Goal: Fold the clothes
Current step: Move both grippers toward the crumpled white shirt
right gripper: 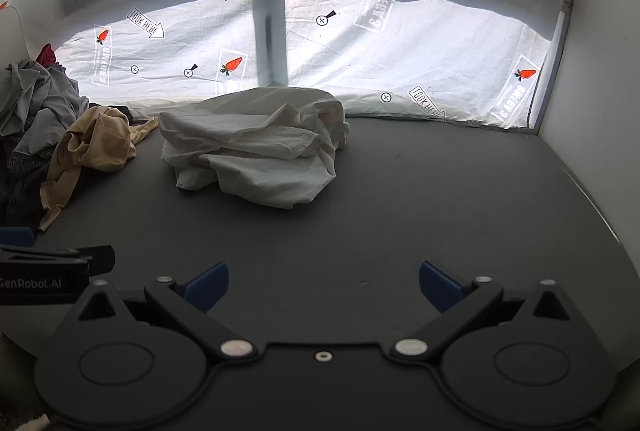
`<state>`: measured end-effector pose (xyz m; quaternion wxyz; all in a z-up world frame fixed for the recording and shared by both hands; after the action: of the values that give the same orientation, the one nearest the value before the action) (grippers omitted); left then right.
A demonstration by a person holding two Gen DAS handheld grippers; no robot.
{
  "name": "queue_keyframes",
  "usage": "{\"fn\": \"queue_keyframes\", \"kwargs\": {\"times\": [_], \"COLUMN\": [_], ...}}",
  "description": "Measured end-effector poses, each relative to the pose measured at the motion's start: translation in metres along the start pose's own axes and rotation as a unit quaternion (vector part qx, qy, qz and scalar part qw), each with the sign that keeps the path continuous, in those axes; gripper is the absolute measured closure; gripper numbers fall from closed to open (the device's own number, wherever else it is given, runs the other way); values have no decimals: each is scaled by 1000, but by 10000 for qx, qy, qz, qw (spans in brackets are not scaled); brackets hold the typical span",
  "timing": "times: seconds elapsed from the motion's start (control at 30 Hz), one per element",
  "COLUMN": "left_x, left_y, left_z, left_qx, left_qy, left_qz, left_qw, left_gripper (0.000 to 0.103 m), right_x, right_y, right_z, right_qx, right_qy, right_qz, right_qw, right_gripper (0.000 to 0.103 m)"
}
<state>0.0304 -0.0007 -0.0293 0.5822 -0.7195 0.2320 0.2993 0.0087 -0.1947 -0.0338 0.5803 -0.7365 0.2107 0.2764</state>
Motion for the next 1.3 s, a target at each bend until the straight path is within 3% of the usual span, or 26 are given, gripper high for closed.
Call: {"fn": "queue_keyframes", "kwargs": {"times": [0.9,1.3], "left_x": [0,-2], "left_y": [-1,24], "left_z": [-5,-43], "left_qx": [46,-42], "left_qy": [-156,-642], "left_qz": [58,151], "left_qw": [9999,9978], "left_gripper": [0,0], "right_x": [2,15], "right_y": [-2,4], "right_z": [-5,-67], "right_qx": [-50,-133], "right_qy": [-40,52], "right_qz": [12,-99], "right_qw": [10000,9998], "right_gripper": [0,0]}}
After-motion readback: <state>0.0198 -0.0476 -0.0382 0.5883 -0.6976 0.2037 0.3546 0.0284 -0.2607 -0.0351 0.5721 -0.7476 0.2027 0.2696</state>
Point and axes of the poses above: each gripper's, at about its wrist camera, not at the fingertips, and x roughly the way its jaws point, z to its left, y to its underside, the point moved 4 cm from there along x, roughly the way its jaws point, and after that the axes turned 13 degrees about -x, right-handed, at the moved point
